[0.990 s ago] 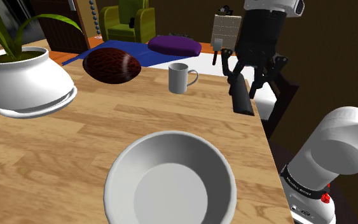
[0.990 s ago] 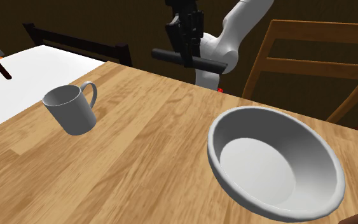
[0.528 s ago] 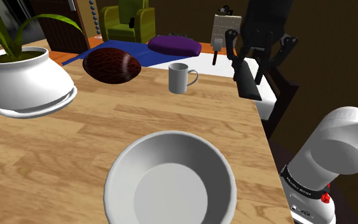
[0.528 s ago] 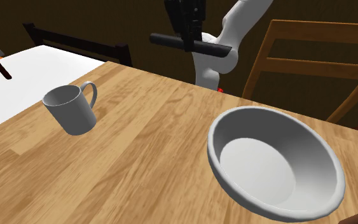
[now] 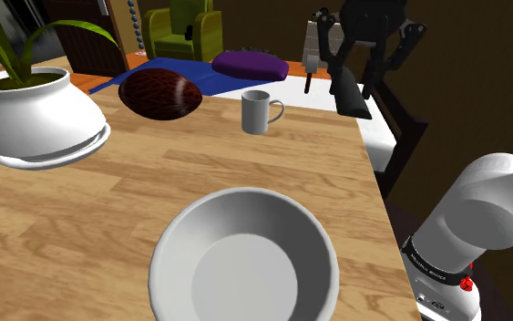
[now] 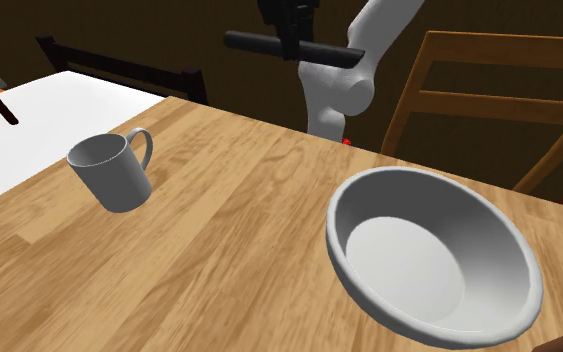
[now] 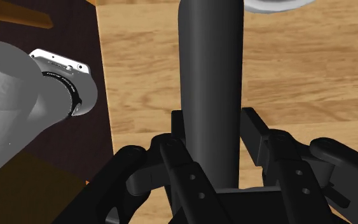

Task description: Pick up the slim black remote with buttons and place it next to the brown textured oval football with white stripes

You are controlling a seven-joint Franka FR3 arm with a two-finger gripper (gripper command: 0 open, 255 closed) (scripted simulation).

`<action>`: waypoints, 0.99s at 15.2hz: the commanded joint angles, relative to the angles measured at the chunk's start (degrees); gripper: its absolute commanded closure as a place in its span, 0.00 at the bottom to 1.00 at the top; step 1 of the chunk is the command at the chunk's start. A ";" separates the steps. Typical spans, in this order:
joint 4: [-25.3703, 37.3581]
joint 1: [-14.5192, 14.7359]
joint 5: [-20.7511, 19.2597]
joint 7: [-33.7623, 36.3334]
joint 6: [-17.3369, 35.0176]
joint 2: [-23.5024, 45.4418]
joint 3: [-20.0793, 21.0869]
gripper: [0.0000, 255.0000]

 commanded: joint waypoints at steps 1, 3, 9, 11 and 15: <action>2.87 -0.81 -0.46 0.08 1.47 4.22 0.98 1.00; 5.80 -1.61 -1.01 0.37 3.10 8.58 2.20 1.00; 16.43 -3.60 -3.89 2.48 6.71 22.35 6.11 1.00; 20.69 -4.00 -5.39 3.61 7.44 27.26 7.46 1.00; 30.58 -4.00 -9.43 6.54 7.92 37.79 10.10 1.00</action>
